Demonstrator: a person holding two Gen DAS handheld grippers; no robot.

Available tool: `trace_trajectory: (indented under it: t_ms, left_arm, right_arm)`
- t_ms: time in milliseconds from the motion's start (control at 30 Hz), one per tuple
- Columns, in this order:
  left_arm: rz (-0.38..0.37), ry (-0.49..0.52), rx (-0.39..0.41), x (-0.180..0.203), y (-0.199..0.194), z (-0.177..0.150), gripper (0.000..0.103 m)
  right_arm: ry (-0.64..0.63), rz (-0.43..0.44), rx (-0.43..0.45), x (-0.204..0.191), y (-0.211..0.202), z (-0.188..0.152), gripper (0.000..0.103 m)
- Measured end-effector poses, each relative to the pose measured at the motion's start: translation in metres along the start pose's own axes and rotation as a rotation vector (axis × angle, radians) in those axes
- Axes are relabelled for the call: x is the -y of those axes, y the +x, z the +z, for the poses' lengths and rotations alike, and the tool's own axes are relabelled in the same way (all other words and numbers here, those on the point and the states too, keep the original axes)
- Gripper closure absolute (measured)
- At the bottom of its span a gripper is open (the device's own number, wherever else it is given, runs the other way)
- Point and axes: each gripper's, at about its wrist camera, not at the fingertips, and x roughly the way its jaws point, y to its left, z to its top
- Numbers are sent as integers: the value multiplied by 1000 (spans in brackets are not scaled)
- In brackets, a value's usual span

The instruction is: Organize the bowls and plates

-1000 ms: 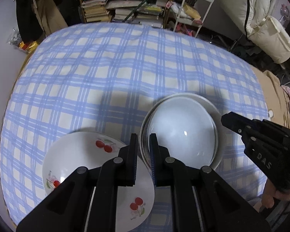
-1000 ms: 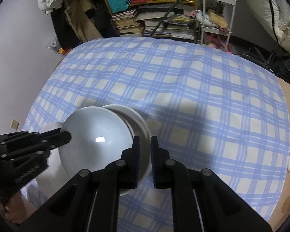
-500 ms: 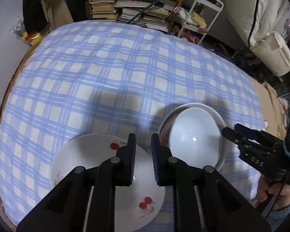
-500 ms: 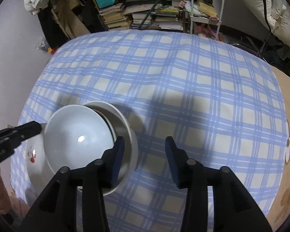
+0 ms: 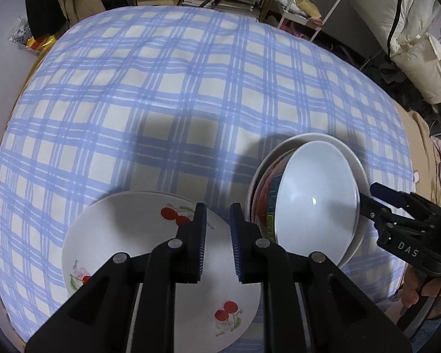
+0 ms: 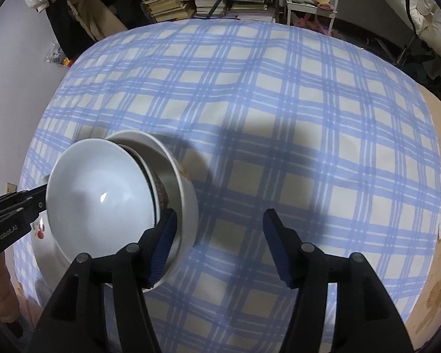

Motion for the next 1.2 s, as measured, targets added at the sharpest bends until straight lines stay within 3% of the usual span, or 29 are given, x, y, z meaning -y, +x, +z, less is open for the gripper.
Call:
trace_trajectory:
  t_ms: [300, 700, 833, 967, 1200]
  left_arm:
    - [-5, 21, -9, 7, 5, 1, 89]
    - [-100, 1, -12, 0, -2, 2, 90]
    - [-100, -3, -16, -1, -1, 2, 90]
    - [-166, -30, -26, -6, -3, 2, 90]
    - [-169, -33, -31, -6, 1, 0, 90]
  right_arm:
    - [10, -7, -20, 3, 2, 1, 39]
    - [21, -16, -20, 4, 1, 1, 39]
    - [27, -14, -22, 4, 1, 1, 39]
    - [28, -19, -23, 5, 1, 0, 39]
    - [34, -19, -20, 4, 1, 0, 38]
